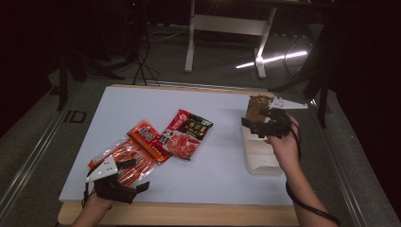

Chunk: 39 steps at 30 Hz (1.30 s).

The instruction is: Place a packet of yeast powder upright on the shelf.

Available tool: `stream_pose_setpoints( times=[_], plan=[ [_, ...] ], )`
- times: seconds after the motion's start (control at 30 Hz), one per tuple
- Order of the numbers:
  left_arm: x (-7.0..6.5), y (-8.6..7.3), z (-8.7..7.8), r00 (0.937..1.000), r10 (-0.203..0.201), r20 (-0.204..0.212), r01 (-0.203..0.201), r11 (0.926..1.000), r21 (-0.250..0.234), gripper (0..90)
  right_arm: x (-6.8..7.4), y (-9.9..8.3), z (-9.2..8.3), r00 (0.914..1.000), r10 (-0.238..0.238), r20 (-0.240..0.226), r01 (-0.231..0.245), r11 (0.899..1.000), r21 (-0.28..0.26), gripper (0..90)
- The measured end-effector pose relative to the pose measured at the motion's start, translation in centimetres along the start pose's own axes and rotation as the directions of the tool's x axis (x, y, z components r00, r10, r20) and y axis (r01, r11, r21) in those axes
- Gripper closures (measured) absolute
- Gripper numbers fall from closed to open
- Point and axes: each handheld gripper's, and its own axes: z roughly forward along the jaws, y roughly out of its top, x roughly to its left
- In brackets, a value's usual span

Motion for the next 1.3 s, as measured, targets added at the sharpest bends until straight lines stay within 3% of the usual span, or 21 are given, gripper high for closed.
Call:
stream_pose_setpoints(
  times=[0.23,0.33,0.4,0.57,1.0,1.13,1.3],
  plan=[
    [-0.1,0.0,0.0,1.0,0.003,0.005,-0.003,1.0,0.001,1.3,1.3,-2.7,-1.5,0.9994,0.033,0.014,-0.033,0.999,-0.018,13.6],
    [-0.1,0.0,0.0,1.0,0.002,0.005,-0.002,1.0,0.002,1.3,1.8,-3.6,-1.7,0.9991,0.034,-0.024,-0.034,0.999,-0.02,13.4],
    [-0.1,0.0,0.0,1.0,0.002,0.005,-0.002,1.0,0.002,1.3,2.1,-4.2,-1.8,0.9997,0.022,-0.007,-0.022,1.0,-0.011,13.4],
    [-0.1,0.0,0.0,1.0,0.004,0.006,-0.004,1.0,0.004,1.3,3.1,-6.0,-2.6,0.9987,0.045,-0.023,-0.045,0.999,0.004,13.5],
    [-0.2,0.0,0.1,0.9991,0.028,0.032,-0.028,0.9994,-0.022,1.3,6.1,-8.3,-3.8,0.9996,-0.02,-0.018,0.02,0.999,0.042,12.9],
    [-0.4,-0.1,0.2,0.9977,0.052,0.043,-0.052,0.9986,0.012,1.3,7.0,-9.4,-4.9,0.9995,-0.018,-0.026,0.019,1.0,0.025,12.9],
    [-0.4,-0.2,0.2,0.9976,0.053,0.043,-0.054,0.9983,0.021,1.3,7.5,-10.2,-5.8,0.9991,-0.019,-0.038,0.02,1.0,0.017,12.9]
  ],
)
